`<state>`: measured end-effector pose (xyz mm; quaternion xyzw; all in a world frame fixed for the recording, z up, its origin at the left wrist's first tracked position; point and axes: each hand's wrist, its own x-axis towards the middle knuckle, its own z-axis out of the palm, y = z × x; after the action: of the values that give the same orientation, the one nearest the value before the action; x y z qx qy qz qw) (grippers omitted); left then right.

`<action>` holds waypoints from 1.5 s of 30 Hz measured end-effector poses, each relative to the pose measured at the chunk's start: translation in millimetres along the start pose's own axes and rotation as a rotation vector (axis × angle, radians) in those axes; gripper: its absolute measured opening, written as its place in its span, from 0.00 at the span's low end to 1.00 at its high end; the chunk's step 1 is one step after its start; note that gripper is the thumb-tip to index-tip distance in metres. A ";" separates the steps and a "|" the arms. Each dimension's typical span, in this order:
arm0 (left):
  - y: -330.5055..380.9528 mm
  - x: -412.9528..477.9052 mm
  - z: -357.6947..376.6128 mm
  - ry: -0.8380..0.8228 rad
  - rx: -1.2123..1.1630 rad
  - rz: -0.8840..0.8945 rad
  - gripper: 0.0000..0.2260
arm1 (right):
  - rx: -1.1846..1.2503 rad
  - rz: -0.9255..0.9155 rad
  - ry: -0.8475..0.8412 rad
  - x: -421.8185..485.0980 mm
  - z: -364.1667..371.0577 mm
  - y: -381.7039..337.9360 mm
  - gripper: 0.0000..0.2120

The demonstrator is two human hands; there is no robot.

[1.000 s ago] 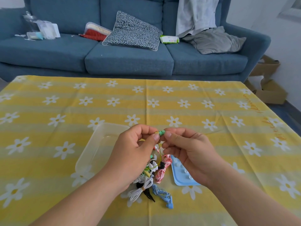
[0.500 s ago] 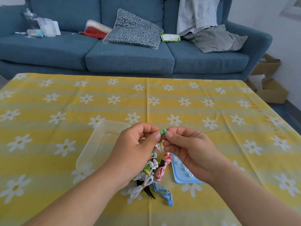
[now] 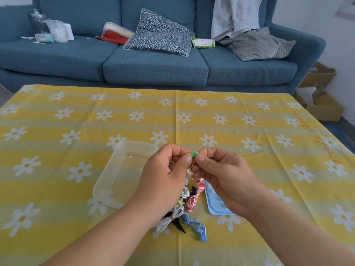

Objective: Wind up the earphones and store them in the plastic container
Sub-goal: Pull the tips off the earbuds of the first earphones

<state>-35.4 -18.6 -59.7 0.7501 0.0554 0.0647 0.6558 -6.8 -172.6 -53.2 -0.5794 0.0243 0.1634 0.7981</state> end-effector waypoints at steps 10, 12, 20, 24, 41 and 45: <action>0.1 0.0 0.0 -0.023 -0.005 0.002 0.03 | 0.035 -0.014 0.025 -2.3 -2.4 -0.5 0.11; 0.3 0.0 0.1 -0.025 -0.014 -0.020 0.02 | 0.000 -0.032 0.047 -3.0 -2.6 -1.0 0.08; 0.6 1.8 0.4 -0.059 -0.082 -0.098 0.03 | -0.125 -0.110 0.100 -5.2 -7.1 -5.5 0.08; -0.3 0.6 0.5 -0.083 -0.096 -0.129 0.03 | -0.254 -0.132 0.116 -7.9 -6.6 -5.6 0.06; 5.4 7.6 -13.9 -0.193 -0.182 -0.271 0.15 | -0.197 0.028 0.133 -8.6 -19.8 -1.4 0.06; 6.0 7.3 -14.7 -0.150 -0.364 -0.379 0.13 | -0.155 0.070 0.088 -9.3 -21.2 -0.3 0.07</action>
<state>-30.8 -3.8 -51.6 0.5988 0.1339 -0.1060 0.7825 -12.3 -194.6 -57.8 -0.6450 0.0668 0.1668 0.7428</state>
